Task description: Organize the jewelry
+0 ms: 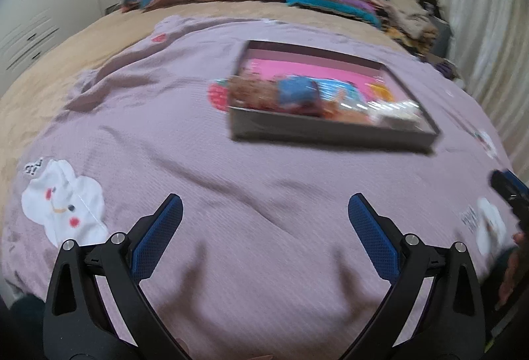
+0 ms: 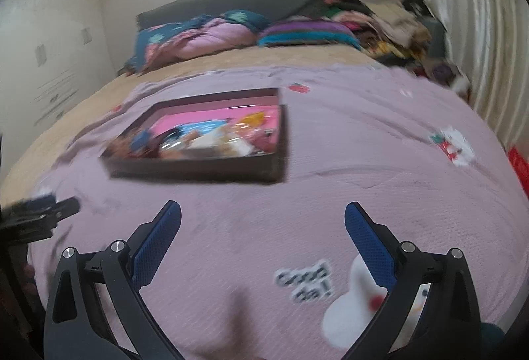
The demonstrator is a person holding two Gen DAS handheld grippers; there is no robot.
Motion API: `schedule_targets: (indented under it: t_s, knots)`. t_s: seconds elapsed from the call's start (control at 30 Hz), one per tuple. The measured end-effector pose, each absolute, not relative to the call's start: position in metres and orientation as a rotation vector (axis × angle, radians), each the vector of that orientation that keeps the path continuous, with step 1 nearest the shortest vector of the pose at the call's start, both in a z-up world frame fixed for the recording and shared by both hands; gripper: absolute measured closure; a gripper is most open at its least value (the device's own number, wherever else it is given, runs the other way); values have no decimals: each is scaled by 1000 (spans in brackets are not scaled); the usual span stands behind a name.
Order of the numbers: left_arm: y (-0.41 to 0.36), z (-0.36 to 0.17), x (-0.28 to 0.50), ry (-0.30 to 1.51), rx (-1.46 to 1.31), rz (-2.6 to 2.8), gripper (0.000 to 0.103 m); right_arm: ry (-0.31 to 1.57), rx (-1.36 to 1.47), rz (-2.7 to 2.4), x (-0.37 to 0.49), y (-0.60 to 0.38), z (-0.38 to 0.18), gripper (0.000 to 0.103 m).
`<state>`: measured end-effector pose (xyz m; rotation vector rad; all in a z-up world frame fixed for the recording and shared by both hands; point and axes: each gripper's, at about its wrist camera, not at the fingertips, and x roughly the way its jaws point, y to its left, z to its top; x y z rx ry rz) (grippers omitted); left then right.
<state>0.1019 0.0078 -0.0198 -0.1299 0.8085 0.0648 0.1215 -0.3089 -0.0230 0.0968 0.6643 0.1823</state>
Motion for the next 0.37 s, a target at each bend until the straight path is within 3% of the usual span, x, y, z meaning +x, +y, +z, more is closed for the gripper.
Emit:
schedule_targets:
  t_s: [0.37]
  knots:
    - [164, -46, 215, 875, -251, 506, 9, 718, 229, -397, 271, -449, -51, 4]
